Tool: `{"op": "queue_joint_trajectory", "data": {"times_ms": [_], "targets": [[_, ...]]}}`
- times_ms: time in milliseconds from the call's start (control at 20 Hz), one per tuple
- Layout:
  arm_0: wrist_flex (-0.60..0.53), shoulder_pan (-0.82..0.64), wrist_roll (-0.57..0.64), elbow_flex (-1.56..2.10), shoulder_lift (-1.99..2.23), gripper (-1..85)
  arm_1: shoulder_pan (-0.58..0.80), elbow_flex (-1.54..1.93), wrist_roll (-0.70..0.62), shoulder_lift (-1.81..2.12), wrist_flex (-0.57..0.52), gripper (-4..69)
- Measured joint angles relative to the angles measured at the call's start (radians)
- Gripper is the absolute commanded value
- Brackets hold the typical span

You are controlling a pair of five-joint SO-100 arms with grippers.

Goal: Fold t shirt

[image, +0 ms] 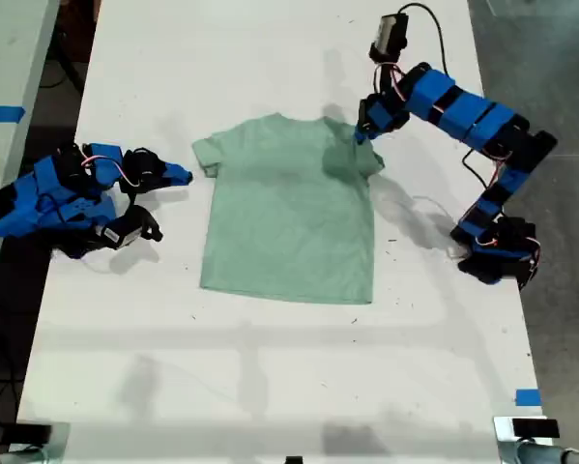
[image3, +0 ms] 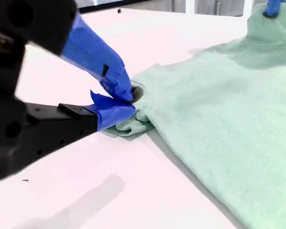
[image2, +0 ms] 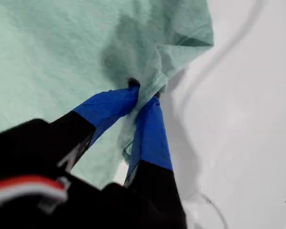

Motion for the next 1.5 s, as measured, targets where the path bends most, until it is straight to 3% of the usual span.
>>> {"op": "queue_joint_trajectory", "data": {"times_ms": [550, 800, 1050, 1300, 1450, 1500], "targets": [[0.000, 0.000, 0.000, 0.000, 0.000, -0.1, -0.328, -0.130, 0.014, -0.293, -0.210, 1.8], [0.000, 0.000, 0.000, 0.000, 0.000, -0.1, -0.379, -0.195, 0.014, -0.387, -0.221, 14.5], [0.000, 0.000, 0.000, 0.000, 0.000, -0.1, -0.379, -0.195, 0.015, -0.314, -0.103, 14.8], [0.000, 0.000, 0.000, 0.000, 0.000, -0.1, -0.310, -0.163, 0.081, 0.040, 0.150, 12.4], [0.000, 0.000, 0.000, 0.000, 0.000, -0.1, -0.265, 0.049, 0.123, 0.396, 0.209, 1.2], [0.000, 0.000, 0.000, 0.000, 0.000, -0.1, -0.270, 0.160, 0.144, 0.528, 0.209, 1.2]]}}
